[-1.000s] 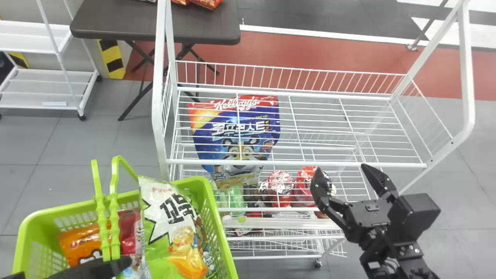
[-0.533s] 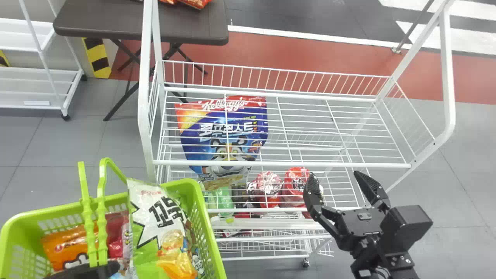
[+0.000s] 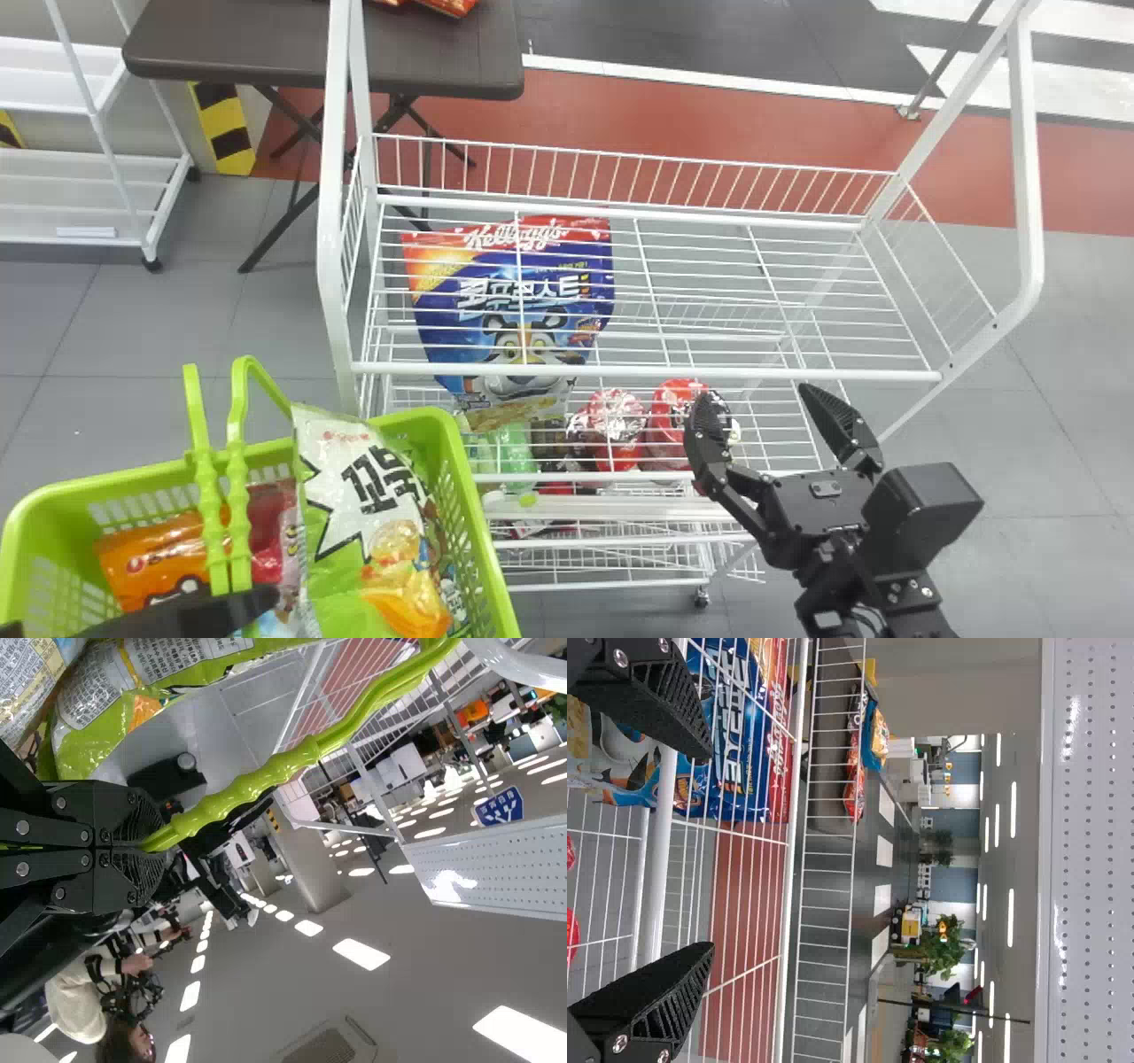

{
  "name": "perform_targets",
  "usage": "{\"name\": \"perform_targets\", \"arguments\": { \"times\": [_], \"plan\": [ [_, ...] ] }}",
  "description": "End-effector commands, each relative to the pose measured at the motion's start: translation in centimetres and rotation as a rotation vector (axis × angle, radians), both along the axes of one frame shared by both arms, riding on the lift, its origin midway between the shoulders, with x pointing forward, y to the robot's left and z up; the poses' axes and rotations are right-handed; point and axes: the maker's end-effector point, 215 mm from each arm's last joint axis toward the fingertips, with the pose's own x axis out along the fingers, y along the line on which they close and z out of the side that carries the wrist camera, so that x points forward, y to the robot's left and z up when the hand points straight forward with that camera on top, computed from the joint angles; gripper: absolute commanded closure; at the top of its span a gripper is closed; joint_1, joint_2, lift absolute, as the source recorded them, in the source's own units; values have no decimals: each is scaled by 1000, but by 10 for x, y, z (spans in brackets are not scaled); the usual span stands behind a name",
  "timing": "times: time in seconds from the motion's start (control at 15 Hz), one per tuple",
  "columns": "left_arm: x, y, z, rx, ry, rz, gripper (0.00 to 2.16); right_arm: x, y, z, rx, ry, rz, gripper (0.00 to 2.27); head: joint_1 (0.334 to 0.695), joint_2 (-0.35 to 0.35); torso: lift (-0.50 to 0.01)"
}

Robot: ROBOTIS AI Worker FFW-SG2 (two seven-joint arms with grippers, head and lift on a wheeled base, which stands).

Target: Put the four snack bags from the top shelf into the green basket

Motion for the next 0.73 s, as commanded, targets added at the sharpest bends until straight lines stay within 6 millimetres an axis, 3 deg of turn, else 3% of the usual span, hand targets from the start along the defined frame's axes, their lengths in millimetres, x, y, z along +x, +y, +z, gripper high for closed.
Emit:
{"name": "perform_targets", "arguments": {
  "times": [0.0,0.67],
  "plan": [
    [-1,-2,2,-10,-1,-8,2148,2,5,-1,5,1,7,29,695,-174,-5],
    [-5,-1,-1,-16,14,0,2148,3,14,-4,13,-18,21,39,695,-148,-5]
  ]
}}
